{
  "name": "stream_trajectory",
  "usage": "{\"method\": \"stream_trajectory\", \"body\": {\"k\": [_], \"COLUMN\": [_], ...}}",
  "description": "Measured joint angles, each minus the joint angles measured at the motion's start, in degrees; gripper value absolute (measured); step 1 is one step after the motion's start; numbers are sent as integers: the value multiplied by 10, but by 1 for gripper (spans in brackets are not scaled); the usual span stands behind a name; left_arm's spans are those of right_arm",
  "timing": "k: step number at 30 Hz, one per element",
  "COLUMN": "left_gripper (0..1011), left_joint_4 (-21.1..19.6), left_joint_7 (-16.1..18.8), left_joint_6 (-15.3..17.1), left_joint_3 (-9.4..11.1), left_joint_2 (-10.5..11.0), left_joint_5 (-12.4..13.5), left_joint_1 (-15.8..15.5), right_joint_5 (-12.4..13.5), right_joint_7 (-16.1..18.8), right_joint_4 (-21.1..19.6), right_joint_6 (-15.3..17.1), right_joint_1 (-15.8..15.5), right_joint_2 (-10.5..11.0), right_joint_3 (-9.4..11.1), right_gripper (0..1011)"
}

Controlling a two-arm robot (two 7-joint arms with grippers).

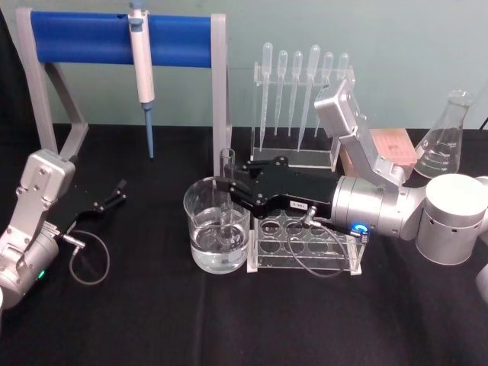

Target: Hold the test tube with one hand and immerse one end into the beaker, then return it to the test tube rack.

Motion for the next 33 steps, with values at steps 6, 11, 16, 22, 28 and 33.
{"method": "stream_trajectory", "body": {"k": [6, 11, 16, 22, 28, 33], "left_gripper": [1000, 1000, 1000, 1000, 1000, 1000], "left_joint_4": [0, 0, 0, 0, 0, 0], "left_joint_7": [0, 0, 0, 0, 0, 0], "left_joint_6": [0, 0, 0, 0, 0, 0], "left_joint_3": [0, 0, 0, 0, 0, 0], "left_joint_2": [0, 0, 0, 0, 0, 0], "left_joint_5": [0, 0, 0, 0, 0, 0], "left_joint_1": [0, 0, 0, 0, 0, 0], "right_joint_5": [-4, -6, -8, -8, -9, -6], "right_joint_7": [3, 5, 6, 6, 7, 8], "right_joint_4": [1, 1, 3, 6, 10, 11], "right_joint_6": [2, 4, 5, 5, 6, 7], "right_joint_1": [-3, -5, -8, -11, -14, -17], "right_joint_2": [-1, -2, -3, -5, -7, -8], "right_joint_3": [2, 3, 4, 5, 6, 9], "right_gripper": [222, 222, 222, 222, 222, 222]}}
